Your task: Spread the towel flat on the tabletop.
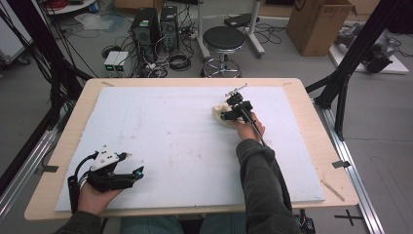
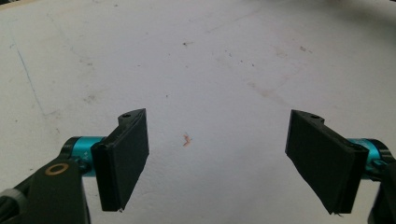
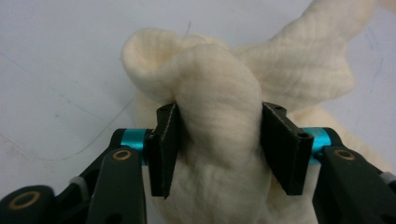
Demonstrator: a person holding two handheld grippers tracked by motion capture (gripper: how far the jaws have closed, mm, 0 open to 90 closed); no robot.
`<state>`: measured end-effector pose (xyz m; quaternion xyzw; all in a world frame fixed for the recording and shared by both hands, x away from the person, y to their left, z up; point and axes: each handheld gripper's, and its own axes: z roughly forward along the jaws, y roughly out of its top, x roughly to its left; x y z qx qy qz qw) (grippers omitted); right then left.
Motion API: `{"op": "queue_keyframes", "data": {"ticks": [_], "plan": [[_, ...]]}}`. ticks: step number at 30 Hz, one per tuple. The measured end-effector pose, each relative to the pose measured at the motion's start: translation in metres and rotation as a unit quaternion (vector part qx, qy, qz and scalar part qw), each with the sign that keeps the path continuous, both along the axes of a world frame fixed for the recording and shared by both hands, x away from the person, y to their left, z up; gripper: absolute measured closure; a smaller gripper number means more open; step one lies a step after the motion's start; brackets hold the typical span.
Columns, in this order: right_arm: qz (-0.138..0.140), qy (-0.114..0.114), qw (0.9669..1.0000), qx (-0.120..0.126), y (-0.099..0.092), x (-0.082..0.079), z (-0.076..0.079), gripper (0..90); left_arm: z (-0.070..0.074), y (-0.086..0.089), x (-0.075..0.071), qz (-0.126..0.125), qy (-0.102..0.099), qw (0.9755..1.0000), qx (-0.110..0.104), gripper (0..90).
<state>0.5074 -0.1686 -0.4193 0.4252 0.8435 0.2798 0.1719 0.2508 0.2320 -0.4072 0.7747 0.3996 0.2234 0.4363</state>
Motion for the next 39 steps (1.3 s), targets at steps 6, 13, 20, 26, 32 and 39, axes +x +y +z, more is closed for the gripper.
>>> {"op": "queue_keyframes", "data": {"ticks": [6,13,20,26,32,39], "plan": [[0.009,0.007,0.9999,0.001,-0.003,0.001,0.001,65.1,0.0,-0.001,0.0,-0.002,0.0,1.0,0.001,21.9],[0.008,0.013,0.9995,0.029,-0.009,-0.001,0.009,71.7,0.0,0.0,0.0,-0.001,-0.001,1.0,0.002,21.9],[0.028,-0.015,0.9979,0.057,-0.013,-0.013,0.03,72.3,-0.001,0.0,-0.001,0.001,-0.003,1.0,0.001,21.9],[0.038,-0.033,0.9953,0.083,-0.017,-0.031,0.053,72.3,0.0,0.0,-0.002,0.002,-0.004,1.0,0.003,21.9],[0.055,-0.046,0.9916,0.107,-0.02,-0.054,0.072,72.2,-0.001,0.0,-0.003,0.002,-0.006,1.0,0.002,22.0],[0.082,-0.047,0.9891,0.114,-0.014,-0.086,0.086,71.9,0.001,-0.001,-0.005,0.003,-0.014,0.9999,0.003,22.8]]}}
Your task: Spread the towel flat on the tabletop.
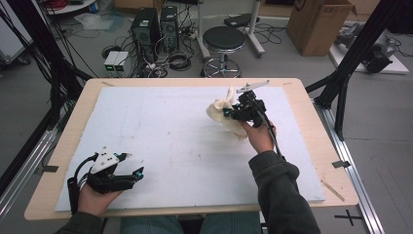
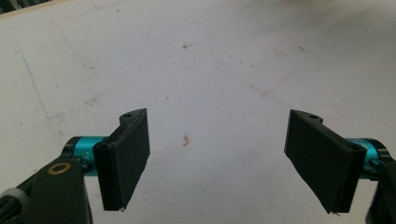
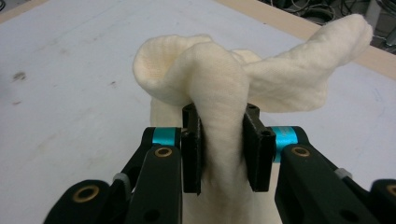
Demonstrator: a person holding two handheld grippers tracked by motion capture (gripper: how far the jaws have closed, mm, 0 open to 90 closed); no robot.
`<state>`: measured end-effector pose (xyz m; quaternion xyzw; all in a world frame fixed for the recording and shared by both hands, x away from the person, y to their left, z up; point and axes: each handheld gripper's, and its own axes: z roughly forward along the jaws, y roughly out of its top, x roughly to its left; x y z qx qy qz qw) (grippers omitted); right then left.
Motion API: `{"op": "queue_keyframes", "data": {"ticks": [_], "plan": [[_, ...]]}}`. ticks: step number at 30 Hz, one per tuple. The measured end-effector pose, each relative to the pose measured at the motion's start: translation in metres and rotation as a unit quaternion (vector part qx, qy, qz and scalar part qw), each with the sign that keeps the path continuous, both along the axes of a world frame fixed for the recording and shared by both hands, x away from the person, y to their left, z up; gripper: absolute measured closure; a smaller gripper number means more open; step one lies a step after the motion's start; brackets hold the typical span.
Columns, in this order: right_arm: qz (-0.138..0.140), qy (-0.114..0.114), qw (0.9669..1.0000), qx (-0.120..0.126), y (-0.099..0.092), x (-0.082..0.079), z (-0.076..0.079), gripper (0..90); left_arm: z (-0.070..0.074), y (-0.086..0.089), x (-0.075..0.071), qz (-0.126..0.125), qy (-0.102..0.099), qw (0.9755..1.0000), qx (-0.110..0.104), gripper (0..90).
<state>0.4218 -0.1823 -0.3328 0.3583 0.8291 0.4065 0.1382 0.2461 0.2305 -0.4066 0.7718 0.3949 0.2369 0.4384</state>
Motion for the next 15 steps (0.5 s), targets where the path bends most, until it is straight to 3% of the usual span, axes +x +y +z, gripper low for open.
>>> {"op": "queue_keyframes", "data": {"ticks": [10,15], "plan": [[0.052,-0.003,0.9983,0.025,0.025,-0.043,0.009,71.3,0.0,-0.002,-0.001,-0.005,-0.003,1.0,0.002,22.7],[0.077,0.0,0.9969,0.016,0.048,-0.057,0.006,70.2,0.001,-0.002,-0.002,-0.005,-0.005,1.0,-0.003,22.7]]}}
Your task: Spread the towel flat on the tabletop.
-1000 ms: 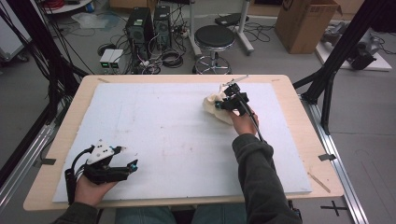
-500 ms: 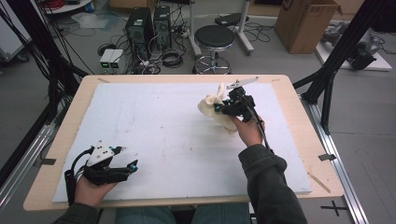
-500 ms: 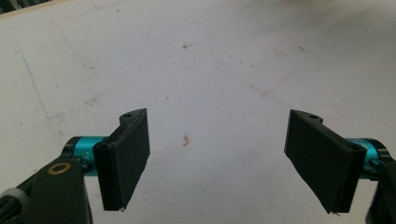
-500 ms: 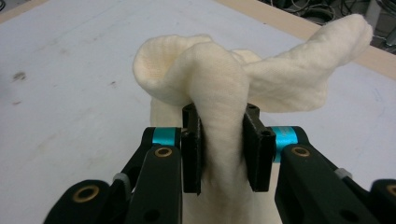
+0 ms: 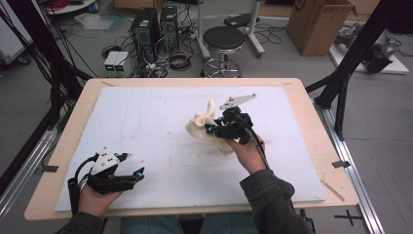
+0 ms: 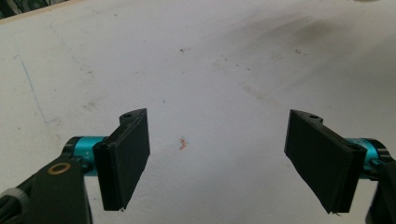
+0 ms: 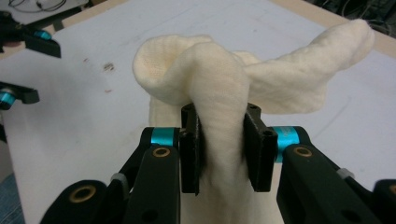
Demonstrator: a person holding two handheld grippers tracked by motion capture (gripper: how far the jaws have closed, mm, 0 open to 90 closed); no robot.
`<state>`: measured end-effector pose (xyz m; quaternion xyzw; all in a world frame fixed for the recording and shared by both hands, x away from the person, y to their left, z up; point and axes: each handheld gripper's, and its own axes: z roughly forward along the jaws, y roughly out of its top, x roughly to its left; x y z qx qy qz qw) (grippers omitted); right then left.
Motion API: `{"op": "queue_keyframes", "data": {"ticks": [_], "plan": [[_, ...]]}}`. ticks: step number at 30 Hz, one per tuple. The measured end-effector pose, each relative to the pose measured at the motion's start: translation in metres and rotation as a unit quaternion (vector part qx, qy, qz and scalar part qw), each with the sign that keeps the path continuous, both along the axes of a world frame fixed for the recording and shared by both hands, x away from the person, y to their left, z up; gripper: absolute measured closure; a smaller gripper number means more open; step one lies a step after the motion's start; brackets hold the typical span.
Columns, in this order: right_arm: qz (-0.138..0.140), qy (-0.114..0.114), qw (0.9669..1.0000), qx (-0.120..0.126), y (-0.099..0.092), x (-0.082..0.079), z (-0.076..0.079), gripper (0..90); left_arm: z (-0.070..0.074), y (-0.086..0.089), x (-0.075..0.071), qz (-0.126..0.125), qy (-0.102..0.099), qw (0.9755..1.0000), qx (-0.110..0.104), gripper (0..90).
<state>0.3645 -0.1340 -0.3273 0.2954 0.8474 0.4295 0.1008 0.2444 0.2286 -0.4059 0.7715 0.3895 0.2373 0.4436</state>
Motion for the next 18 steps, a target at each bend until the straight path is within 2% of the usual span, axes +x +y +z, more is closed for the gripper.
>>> {"op": "queue_keyframes", "data": {"ticks": [2,8,11,14,18], "plan": [[0.008,-0.001,1.0,-0.003,0.01,-0.002,-0.005,70.0,0.0,0.0,0.0,-0.001,0.0,1.0,0.002,22.7],[0.031,0.024,0.9991,-0.017,0.042,-0.002,-0.026,69.7,0.0,0.0,0.0,-0.002,0.0,1.0,0.001,22.7],[0.033,0.031,0.9988,-0.02,0.052,0.0,-0.033,69.7,0.0,0.0,0.0,-0.003,0.0,1.0,0.001,22.7],[0.033,0.033,0.9984,-0.03,0.069,0.003,-0.049,69.2,0.0,0.0,0.001,-0.003,0.0,1.0,0.001,22.7],[0.026,0.052,0.9971,-0.048,0.082,0.009,-0.067,68.1,-0.001,0.0,0.002,-0.002,0.004,1.0,0.001,22.7]]}}
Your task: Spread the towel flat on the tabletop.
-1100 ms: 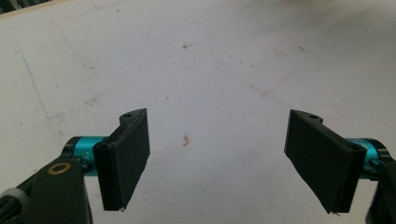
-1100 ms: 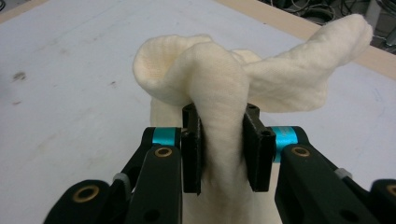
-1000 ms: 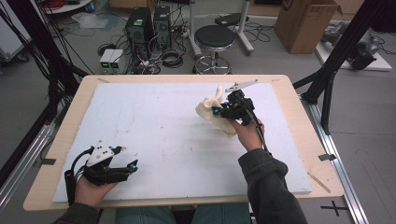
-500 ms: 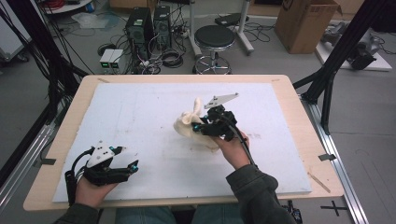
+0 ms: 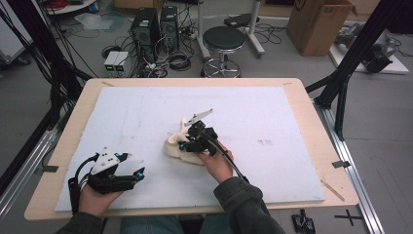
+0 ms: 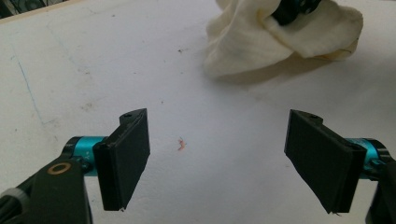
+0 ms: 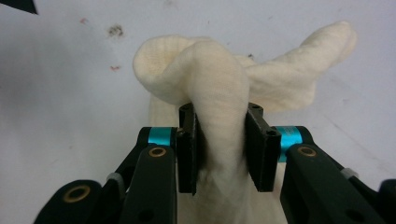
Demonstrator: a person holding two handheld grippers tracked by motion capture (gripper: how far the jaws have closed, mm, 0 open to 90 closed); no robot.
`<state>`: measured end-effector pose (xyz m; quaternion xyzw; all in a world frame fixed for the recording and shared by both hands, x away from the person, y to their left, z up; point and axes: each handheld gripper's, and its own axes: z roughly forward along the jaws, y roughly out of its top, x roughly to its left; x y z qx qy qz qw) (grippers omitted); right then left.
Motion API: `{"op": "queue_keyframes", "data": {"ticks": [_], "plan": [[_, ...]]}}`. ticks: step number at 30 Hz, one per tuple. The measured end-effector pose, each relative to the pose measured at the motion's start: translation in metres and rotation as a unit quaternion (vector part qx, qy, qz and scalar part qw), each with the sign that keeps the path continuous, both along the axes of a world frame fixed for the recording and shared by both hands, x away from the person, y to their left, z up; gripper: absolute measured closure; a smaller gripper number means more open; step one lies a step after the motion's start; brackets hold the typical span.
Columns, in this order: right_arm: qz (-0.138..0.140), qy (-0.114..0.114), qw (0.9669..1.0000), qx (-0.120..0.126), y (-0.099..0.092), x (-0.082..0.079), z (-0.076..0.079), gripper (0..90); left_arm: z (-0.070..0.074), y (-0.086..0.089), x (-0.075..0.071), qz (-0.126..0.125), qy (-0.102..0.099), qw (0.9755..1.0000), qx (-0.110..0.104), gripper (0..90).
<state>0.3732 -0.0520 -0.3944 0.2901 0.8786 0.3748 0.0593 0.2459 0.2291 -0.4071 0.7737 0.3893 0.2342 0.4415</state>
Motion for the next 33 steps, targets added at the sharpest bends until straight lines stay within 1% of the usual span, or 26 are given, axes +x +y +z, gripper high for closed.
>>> {"op": "queue_keyframes", "data": {"ticks": [3,6,7,8,9,10,11,14,15,16,19,21,22,24,26,28,30,31,33], "plan": [[-0.005,0.002,0.9999,-0.016,0.006,0.004,-0.009,65.6,0.0,0.0,0.001,-0.002,0.001,1.0,-0.001,22.7],[-0.008,0.016,0.9995,-0.026,0.007,0.007,-0.014,58.4,-0.001,0.0,0.001,-0.003,0.004,1.0,-0.001,22.7],[0.002,0.017,0.9997,-0.018,0.006,0.009,-0.014,56.1,-0.001,-0.001,0.002,-0.004,0.004,1.0,0.0,22.7],[0.004,0.019,0.9997,-0.015,0.005,0.009,-0.013,54.0,-0.001,-0.002,0.002,-0.005,0.003,1.0,0.0,22.7],[0.006,0.015,0.9997,-0.016,0.004,0.009,-0.012,49.9,-0.001,-0.003,0.002,-0.004,0.004,1.0,-0.002,22.7],[0.008,0.01,0.9998,-0.012,0.003,0.008,-0.009,44.2,-0.001,-0.003,0.003,-0.007,0.005,1.0,0.002,22.7],[0.012,0.009,0.9999,-0.005,0.002,0.008,-0.007,40.9,-0.002,-0.004,0.003,-0.006,0.005,1.0,0.001,22.8],[0.017,-0.001,0.9998,0.005,-0.004,0.004,0.002,33.9,-0.002,-0.006,0.004,-0.009,0.005,0.9999,0.004,22.7],[0.018,-0.001,0.9998,0.006,-0.006,0.003,0.004,33.3,-0.002,-0.007,0.004,-0.01,0.005,0.9999,0.004,22.8],[0.021,-0.004,0.9998,0.006,-0.008,0.001,0.007,32.9,-0.002,-0.008,0.004,-0.01,0.005,0.9999,0.003,23.0],[0.027,-0.026,0.9993,0.003,-0.016,-0.006,0.013,32.5,-0.002,-0.011,0.004,-0.014,0.005,0.9999,0.005,23.5],[0.034,-0.036,0.9987,0.013,-0.023,-0.011,0.017,33.0,-0.002,-0.013,0.004,-0.016,0.005,0.9998,0.008,23.7],[0.035,-0.043,0.9984,0.014,-0.026,-0.015,0.019,34.3,-0.002,-0.013,0.004,-0.015,0.005,0.9999,0.006,23.8],[0.045,-0.056,0.9974,0.009,-0.034,-0.022,0.019,38.0,-0.002,-0.014,0.004,-0.017,0.004,0.9998,0.008,24.0],[0.06,-0.063,0.9961,0.007,-0.043,-0.028,0.016,42.3,-0.002,-0.015,0.005,-0.016,0.004,0.9999,0.005,24.2],[0.069,-0.066,0.9955,0.003,-0.05,-0.034,0.011,45.4,-0.003,-0.015,0.005,-0.017,0.006,0.9998,0.008,24.4],[0.085,-0.063,0.9944,-0.001,-0.055,-0.039,0.005,47.1,-0.003,-0.016,0.005,-0.018,0.005,0.9998,0.009,24.5],[0.09,-0.064,0.9939,-0.011,-0.056,-0.041,0.001,47.8,-0.003,-0.016,0.006,-0.019,0.006,0.9998,0.008,24.5],[0.102,-0.059,0.9928,-0.023,-0.055,-0.043,-0.008,50.1,-0.003,-0.017,0.006,-0.017,0.007,0.9998,0.008,24.7]]}}
